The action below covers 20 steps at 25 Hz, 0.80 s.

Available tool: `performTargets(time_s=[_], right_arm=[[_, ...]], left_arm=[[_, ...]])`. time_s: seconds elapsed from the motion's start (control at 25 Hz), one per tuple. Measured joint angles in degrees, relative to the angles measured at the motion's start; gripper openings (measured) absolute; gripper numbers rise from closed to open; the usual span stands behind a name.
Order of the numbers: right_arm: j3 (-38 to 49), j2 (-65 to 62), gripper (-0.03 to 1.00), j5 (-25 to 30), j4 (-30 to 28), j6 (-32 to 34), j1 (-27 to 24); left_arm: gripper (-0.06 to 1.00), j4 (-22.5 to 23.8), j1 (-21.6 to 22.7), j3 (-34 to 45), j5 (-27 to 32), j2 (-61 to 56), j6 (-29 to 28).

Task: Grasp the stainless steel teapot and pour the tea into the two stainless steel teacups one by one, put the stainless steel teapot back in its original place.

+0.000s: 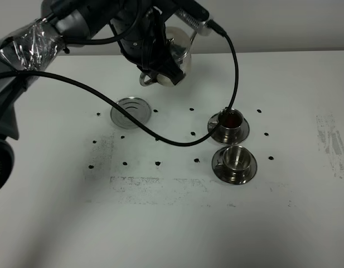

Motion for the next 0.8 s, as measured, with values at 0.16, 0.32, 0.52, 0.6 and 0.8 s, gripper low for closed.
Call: performTargets(time_s=[0.16,0.32,0.52,0.6,0.8], right_arm=[[0.0,0.0,0.52,0.0,0.0,0.0,0.0],[0.0,0.0,0.52,0.0,0.0,0.0,0.0],[0.0,0.0,0.52,0.0,0.0,0.0,0.0],[0.0,0.0,0.52,0.0,0.0,0.0,0.0],[0.0,0.0,0.52,0.0,0.0,0.0,0.0]], left_arm=[[0.19,-0.5,0.0,13.7,-5.0,-6.1,0.2],[0.19,-0.1,-0.1,28.6,-11.7,-12.2,2.3],[0.19,-1.0,-0.1,37.6,-14.1,-14.8,10.5],[0.19,-1.0,-0.1,38.3,-14.2,-14.8,12.6],[0.19,-0.4,-0.1,38.3,-15.0,-15.0,20.4]])
